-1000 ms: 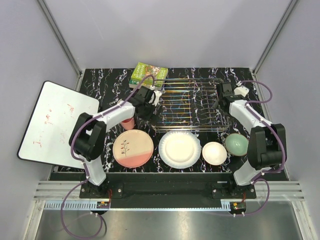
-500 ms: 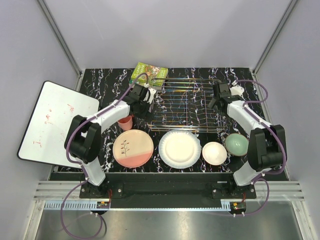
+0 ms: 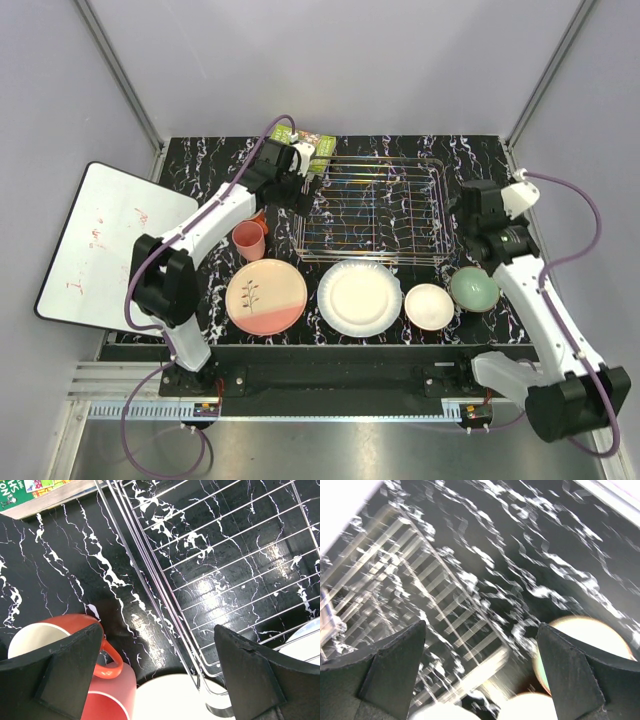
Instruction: Load the mixed dishes into the dish rack
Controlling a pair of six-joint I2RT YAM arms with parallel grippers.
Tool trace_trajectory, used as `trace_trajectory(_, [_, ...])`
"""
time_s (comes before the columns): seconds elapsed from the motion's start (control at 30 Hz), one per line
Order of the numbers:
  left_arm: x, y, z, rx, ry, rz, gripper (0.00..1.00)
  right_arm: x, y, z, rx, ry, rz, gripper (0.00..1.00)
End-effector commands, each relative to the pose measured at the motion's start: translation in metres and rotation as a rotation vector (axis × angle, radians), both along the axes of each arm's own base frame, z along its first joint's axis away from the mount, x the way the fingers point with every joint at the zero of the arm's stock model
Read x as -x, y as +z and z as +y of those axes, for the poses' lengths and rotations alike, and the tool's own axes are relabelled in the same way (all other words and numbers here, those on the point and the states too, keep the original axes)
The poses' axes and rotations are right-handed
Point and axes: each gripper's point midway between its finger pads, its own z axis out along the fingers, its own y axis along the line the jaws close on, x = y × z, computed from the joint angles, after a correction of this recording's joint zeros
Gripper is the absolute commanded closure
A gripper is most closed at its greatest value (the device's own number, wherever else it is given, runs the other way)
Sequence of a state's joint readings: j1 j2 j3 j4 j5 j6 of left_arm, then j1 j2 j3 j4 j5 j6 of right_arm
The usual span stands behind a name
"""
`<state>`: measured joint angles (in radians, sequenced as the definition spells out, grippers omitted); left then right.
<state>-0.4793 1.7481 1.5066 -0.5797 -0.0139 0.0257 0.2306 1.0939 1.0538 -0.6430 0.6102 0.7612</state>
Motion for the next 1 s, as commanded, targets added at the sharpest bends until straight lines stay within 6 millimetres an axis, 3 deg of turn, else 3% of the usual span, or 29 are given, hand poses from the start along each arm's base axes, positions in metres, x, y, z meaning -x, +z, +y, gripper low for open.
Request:
trace_trajectory(0.0, [-0.006, 0.042, 0.0, 0.036, 0.0, -0.087, 0.01, 0.06, -0.042, -0.017, -0.016, -0.127, 0.178, 0.01])
trace_trajectory(0.07, [-0.009, 0.048, 0.0, 0.033, -0.002, -0.104, 0.01, 0.085, -0.062, -0.017, -0.038, -0.146, 0.267, 0.01])
trace_trajectory(0.2, [-0.013, 0.059, -0.001, 0.038, -0.003, -0.132, 0.01, 0.109, -0.092, -0.016, -0.114, -0.226, 0.343, 0.01])
trace_trajectory(0.4, [-0.016, 0.064, 0.0, 0.026, -0.011, -0.153, 0.01, 0.124, -0.093, -0.022, -0.118, -0.292, 0.382, 0.02])
trace_trajectory(0.53, [-0.017, 0.06, -0.002, 0.024, -0.019, -0.146, 0.01, 0.147, -0.109, -0.024, -0.125, -0.34, 0.463, 0.02])
trace_trajectory(0.63, [-0.019, 0.06, -0.006, 0.037, -0.024, -0.141, 0.01, 0.15, -0.112, -0.017, -0.167, -0.339, 0.491, 0.02])
trace_trajectory(0.77, [-0.02, 0.062, -0.008, 0.05, -0.026, -0.142, 0.01, 0.159, -0.138, -0.008, -0.201, -0.342, 0.576, 0.03])
trace_trajectory(0.97, [-0.016, 0.058, -0.004, 0.035, -0.027, -0.141, 0.01, 0.152, -0.148, -0.002, -0.205, -0.345, 0.621, 0.08])
